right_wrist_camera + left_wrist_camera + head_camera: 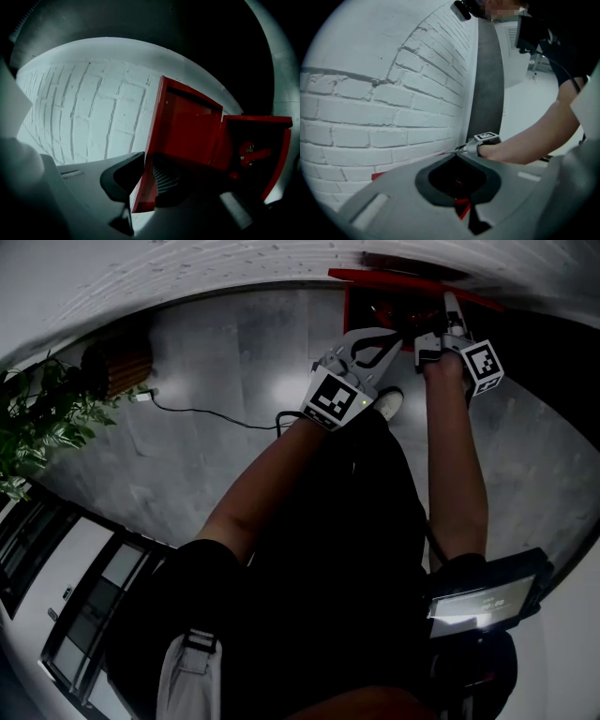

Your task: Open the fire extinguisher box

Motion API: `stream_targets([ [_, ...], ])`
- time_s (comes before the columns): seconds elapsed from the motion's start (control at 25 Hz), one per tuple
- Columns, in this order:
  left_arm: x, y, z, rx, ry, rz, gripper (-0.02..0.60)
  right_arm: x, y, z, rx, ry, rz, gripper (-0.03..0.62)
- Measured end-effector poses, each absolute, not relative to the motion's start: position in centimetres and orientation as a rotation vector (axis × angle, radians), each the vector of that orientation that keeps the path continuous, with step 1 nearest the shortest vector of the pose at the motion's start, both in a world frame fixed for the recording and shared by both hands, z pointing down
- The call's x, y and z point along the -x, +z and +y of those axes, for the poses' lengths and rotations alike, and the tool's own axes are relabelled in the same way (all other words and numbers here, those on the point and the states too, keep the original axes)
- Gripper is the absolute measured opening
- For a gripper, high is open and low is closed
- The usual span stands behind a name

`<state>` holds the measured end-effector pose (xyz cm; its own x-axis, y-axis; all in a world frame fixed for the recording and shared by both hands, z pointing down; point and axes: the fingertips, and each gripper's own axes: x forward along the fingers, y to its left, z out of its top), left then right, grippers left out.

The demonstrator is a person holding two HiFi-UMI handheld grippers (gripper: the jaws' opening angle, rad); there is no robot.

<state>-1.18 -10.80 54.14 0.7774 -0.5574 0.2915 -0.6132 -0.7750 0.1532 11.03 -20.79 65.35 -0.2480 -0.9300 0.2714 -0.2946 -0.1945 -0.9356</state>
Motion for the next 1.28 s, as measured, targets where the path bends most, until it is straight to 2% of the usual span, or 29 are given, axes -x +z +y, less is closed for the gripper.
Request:
stream_targets([
  [0.32, 2.0, 53.3, -11.5, -2.719, 0.336, -0.964, 0.005, -11.8, 62.6, -24.5, 1.361, -1.369, 1.572, 0.190],
  [0.4, 2.5, 53.7, -11.6, -2.709, 0.343, -0.983, 0.005, -11.4, 61.9, -24.7, 1.345, -1.370, 1.547, 0.202],
  [0.6, 2.5, 52.6, -11.6, -2.707, 0.327, -1.007, 0.005, -10.4, 59.0, -23.7, 1.327, -1.324, 1.725, 0.152],
  [0.8, 2.4, 49.7, -11.6, -2.722, 0.259, -1.009, 0.005, -9.1, 54.2, -21.9, 1.298, -1.172, 2.025, 0.016],
  [0.96, 2.1, 46.2, -11.0, -2.725, 0.203, -1.000, 0.003, -7.7, 48.3, -19.6, 1.279, -1.037, 2.246, 0.008],
  [1.28, 2.2, 38.3, -7.9, -2.777, 0.120, -0.990, 0.005, -1.4, 38.1, -10.5, 1.130, -0.439, 2.921, 0.008],
])
